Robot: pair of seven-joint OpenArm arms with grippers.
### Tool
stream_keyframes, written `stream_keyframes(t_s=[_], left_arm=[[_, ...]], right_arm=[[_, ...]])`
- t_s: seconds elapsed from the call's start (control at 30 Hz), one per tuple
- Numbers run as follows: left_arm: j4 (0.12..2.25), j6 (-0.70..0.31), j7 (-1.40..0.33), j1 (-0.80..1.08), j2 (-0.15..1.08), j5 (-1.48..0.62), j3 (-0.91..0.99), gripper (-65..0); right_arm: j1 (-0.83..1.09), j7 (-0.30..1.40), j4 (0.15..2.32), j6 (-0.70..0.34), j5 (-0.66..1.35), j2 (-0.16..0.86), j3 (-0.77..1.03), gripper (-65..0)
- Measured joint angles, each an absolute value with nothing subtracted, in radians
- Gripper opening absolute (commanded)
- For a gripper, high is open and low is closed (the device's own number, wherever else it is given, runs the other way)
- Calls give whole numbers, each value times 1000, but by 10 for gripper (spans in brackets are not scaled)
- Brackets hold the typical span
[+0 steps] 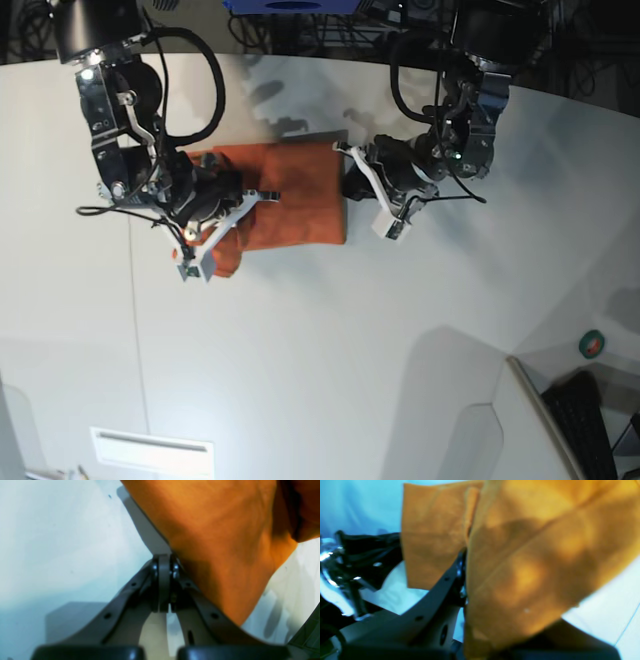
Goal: Layout the t-shirt on the table in an organized manner, then fold the t-shirt properly
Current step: 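Fold the strip end with the right gripper toward the left gripper, then press the folded bundle with the right gripper while the left withdraws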
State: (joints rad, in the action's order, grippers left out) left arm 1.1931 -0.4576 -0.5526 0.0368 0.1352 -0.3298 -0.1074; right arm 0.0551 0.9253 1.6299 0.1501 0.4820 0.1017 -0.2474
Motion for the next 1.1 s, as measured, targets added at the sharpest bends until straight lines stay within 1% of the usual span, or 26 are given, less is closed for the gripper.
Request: stream_keyframes(t_s=[0.13,0.37,0.53,0.67,0.77,0.8,0.9,0.93,0.97,1.0,1.1], left_arm=[[1194,-458,-553,38,135,-330,-107,-650],[1194,-458,-553,38,136,-329,-107,-650],[1194,-458,-553,38,136,-330,-107,-650],[1194,-458,-553,37,136,-330,-107,-650],[1196,-466,-569,43,136,-336,-47,-650],[1199,-464,-569,47,136,-346,-12,-650],[1224,-454,-569,70,167,-370,58,-650],[1240,-455,-571,81,184,-371,71,-650],[1256,-457,-574,91,199,-378,83,-650],[1274,-456,-576,104,215,-399,99,-650],[1317,-468,-662,136,269,-525,206,-650]], right_arm=[[54,926,1630,150,480,106,-300,-650],[53,927,1628,150,482,109,-301,-650],[51,939,1627,150,383,100,-300,-650],[56,942,1626,150,387,77,-300,-650],[54,941,1626,150,400,79,-298,-650],[54,942,1626,150,415,82,-296,-593],[54,941,1625,150,416,81,-294,-381],[53,941,1625,150,419,78,-295,-335],[53,939,1625,150,419,76,-295,-300],[54,939,1625,150,419,77,-298,-287],[51,939,1625,150,416,82,-299,-287]])
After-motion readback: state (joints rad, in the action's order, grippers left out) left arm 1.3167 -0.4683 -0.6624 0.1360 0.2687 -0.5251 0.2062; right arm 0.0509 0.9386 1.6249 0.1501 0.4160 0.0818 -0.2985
